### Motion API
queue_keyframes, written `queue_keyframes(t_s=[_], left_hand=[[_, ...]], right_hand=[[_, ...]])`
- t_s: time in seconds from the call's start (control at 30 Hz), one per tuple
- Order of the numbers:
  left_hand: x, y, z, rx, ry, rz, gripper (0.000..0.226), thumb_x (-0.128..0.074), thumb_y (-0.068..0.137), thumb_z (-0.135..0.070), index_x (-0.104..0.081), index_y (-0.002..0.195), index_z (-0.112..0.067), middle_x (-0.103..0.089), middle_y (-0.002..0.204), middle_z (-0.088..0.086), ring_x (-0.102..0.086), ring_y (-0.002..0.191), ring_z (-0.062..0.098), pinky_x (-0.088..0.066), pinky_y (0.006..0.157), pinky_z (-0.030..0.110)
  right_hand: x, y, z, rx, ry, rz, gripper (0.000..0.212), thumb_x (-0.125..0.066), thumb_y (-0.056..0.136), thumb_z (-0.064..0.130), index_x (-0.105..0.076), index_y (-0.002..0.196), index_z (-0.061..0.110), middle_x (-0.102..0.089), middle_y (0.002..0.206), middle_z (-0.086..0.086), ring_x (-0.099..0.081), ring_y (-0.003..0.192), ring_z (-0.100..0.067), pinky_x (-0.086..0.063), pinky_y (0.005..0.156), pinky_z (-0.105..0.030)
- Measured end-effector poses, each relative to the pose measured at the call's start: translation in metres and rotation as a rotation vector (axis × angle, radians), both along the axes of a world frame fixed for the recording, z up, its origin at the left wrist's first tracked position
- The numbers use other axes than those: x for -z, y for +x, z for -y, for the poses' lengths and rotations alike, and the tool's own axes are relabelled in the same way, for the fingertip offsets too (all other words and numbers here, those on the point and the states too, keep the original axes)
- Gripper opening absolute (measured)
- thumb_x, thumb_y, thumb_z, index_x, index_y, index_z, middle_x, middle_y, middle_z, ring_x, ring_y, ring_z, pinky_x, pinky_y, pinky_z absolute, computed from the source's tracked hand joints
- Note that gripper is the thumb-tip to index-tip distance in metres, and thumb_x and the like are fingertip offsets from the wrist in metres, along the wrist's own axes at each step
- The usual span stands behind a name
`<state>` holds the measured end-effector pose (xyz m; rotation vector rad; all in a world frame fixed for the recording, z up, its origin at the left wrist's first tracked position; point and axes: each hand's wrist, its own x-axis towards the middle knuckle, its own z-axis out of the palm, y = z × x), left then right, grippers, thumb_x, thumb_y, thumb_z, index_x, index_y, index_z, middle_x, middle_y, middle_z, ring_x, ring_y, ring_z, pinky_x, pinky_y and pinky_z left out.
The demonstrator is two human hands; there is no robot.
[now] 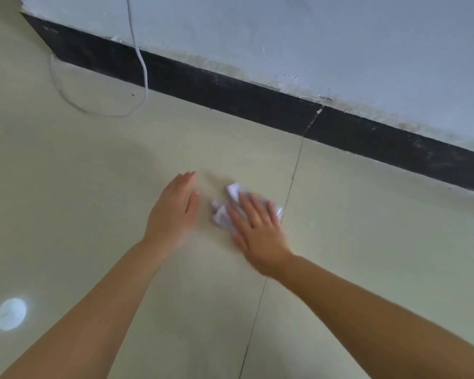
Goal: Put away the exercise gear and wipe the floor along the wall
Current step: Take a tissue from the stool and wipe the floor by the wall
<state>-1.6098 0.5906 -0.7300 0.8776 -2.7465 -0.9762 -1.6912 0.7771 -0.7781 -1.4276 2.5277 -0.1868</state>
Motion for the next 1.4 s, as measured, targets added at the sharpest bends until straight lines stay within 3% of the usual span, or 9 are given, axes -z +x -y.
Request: queue_keyframes(t_s=[0.13,0.23,0.53,0.67,0.9,1.0,1.23,1.3,1.4], left_hand=[[0.021,-0.015,-0.028,0.288,-0.101,0.192,0.06,-0.021,0.095,-0.045,-0.027,0.147,-0.016,-0.02,0.156,0.007,-0.015,0.145,0.021,-0.013,0.116,0.035],[0.042,-0.007,-0.039,0.395,-0.248,0.294,0.077,-0.007,0.082,-0.055,-0.019,0.149,-0.019,-0.007,0.158,0.008,-0.003,0.146,0.024,-0.005,0.116,0.045],[0.05,-0.007,-0.042,0.397,-0.312,0.452,0.072,0.018,0.073,-0.057,0.029,0.137,-0.026,0.036,0.144,-0.005,0.033,0.133,0.008,0.013,0.114,0.037],[0.051,-0.009,-0.043,0.388,-0.301,0.44,0.076,0.012,0.075,-0.057,0.019,0.143,-0.025,0.025,0.152,-0.002,0.025,0.139,0.011,0.009,0.116,0.039],[0.048,-0.011,-0.042,0.381,-0.314,0.403,0.081,0.0,0.078,-0.058,-0.006,0.15,-0.02,0.004,0.158,0.007,0.006,0.146,0.02,0.0,0.116,0.044],[0.043,-0.012,-0.046,0.371,-0.29,0.442,0.07,-0.008,0.088,-0.056,-0.001,0.15,-0.025,0.013,0.158,0.005,0.013,0.145,0.018,0.003,0.117,0.042],[0.038,-0.022,-0.061,0.347,-0.224,0.597,0.087,-0.028,0.089,-0.065,0.023,0.145,-0.023,0.036,0.15,0.007,0.033,0.138,0.021,0.015,0.114,0.046],[0.038,-0.024,-0.062,0.342,-0.202,0.595,0.088,-0.029,0.088,-0.066,0.024,0.145,-0.024,0.037,0.149,0.006,0.034,0.137,0.021,0.016,0.114,0.046],[0.038,-0.026,-0.062,0.346,-0.196,0.598,0.089,-0.03,0.088,-0.066,0.025,0.144,-0.026,0.038,0.149,0.005,0.035,0.137,0.021,0.016,0.113,0.046]], right_hand=[[-0.006,0.122,-0.078,-0.56,-0.015,0.065,0.046,-0.031,0.098,0.041,-0.042,0.141,0.031,-0.035,0.152,0.0,-0.026,0.143,-0.023,-0.022,0.116,-0.046],[0.001,0.085,-0.108,-0.578,0.005,0.026,0.043,-0.031,0.1,0.041,-0.042,0.141,0.032,-0.035,0.152,0.003,-0.024,0.144,-0.018,-0.021,0.117,-0.042],[-0.016,-0.086,-0.227,1.18,0.074,0.103,0.069,-0.014,0.084,0.044,-0.026,0.148,0.02,-0.014,0.158,-0.011,-0.012,0.145,-0.026,-0.018,0.113,-0.052],[-0.007,-0.016,-0.14,0.748,0.038,-0.051,0.058,-0.035,0.082,0.028,-0.04,0.139,0.017,-0.032,0.15,-0.016,-0.036,0.136,-0.031,-0.035,0.095,-0.047],[0.004,0.084,-0.109,-0.127,-0.009,0.02,0.048,-0.032,0.098,0.042,-0.034,0.144,0.029,-0.037,0.151,0.0,-0.032,0.14,-0.02,-0.022,0.112,-0.045],[0.012,0.024,-0.188,0.098,-0.016,-0.02,0.053,-0.041,0.094,0.032,-0.032,0.145,0.023,-0.04,0.148,-0.004,-0.038,0.135,-0.025,-0.028,0.107,-0.043],[-0.03,-0.102,-0.245,1.54,0.103,0.19,0.053,-0.022,0.099,0.039,-0.019,0.15,0.022,-0.006,0.159,-0.009,-0.006,0.145,-0.027,-0.01,0.114,-0.052],[-0.023,-0.111,-0.188,1.472,0.104,0.096,0.058,-0.017,0.094,0.041,-0.024,0.148,0.021,-0.012,0.157,-0.012,-0.011,0.143,-0.028,-0.013,0.111,-0.055],[-0.012,-0.094,-0.084,0.922,0.071,0.038,0.063,-0.012,0.091,0.045,-0.02,0.15,0.024,-0.01,0.157,-0.017,-0.007,0.145,-0.034,-0.006,0.112,-0.058]])
